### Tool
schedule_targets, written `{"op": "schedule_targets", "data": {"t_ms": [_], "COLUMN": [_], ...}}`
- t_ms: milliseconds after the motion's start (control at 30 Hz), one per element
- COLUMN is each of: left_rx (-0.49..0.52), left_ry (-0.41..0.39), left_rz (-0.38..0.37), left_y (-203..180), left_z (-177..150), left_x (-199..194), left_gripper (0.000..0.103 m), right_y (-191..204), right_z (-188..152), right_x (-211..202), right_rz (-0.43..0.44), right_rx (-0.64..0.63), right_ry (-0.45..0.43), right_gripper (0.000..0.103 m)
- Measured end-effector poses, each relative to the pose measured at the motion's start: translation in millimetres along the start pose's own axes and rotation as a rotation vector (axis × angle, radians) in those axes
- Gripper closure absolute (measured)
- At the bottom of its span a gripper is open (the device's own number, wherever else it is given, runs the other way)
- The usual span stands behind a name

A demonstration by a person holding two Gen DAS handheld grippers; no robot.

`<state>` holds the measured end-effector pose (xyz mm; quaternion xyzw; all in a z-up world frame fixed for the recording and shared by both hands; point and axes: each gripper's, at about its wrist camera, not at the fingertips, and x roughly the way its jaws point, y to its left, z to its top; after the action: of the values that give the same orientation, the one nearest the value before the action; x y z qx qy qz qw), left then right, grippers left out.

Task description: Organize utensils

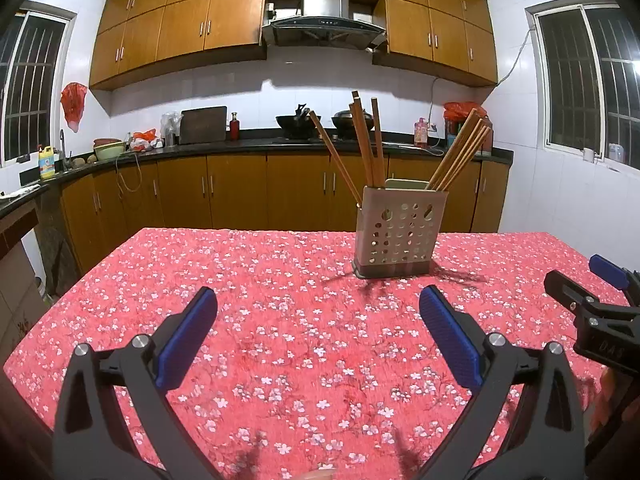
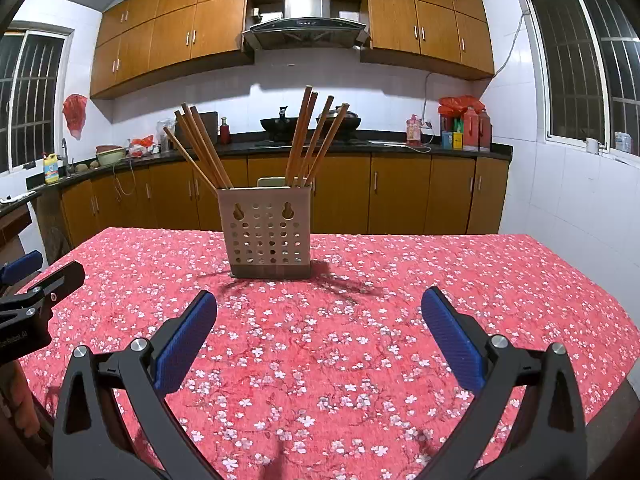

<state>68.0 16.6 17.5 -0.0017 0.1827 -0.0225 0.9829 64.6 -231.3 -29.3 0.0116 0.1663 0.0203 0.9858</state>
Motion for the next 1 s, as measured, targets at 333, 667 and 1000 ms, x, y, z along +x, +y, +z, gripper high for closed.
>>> {"op": "schedule_targets", "data": {"t_ms": [333, 667, 1000], "left_rx": [-0.006, -0.005, -0.006], "left_ry": [0.006, 0.006, 0.007], "left_rz": [0.000, 0.001, 0.000], "left_y": [0.3, -1.5, -1.4], "left_z": [-0.3, -0.7, -0.6], "left_x": [1.2, 0.9, 1.0], "left_gripper": [0.004, 0.004, 0.004], "right_y": [-1.8, -1.9, -1.5], "right_z": [-0.2, -0.1, -0.1], "right_x": [0.1, 0.4, 0.9], "right_rz": [-0.001, 0.000, -0.001], "right_rx": [0.004, 0.005, 0.005], "right_ry": [0.004, 0.005, 0.006], "right_gripper": [0.002, 0.002, 0.002]}}
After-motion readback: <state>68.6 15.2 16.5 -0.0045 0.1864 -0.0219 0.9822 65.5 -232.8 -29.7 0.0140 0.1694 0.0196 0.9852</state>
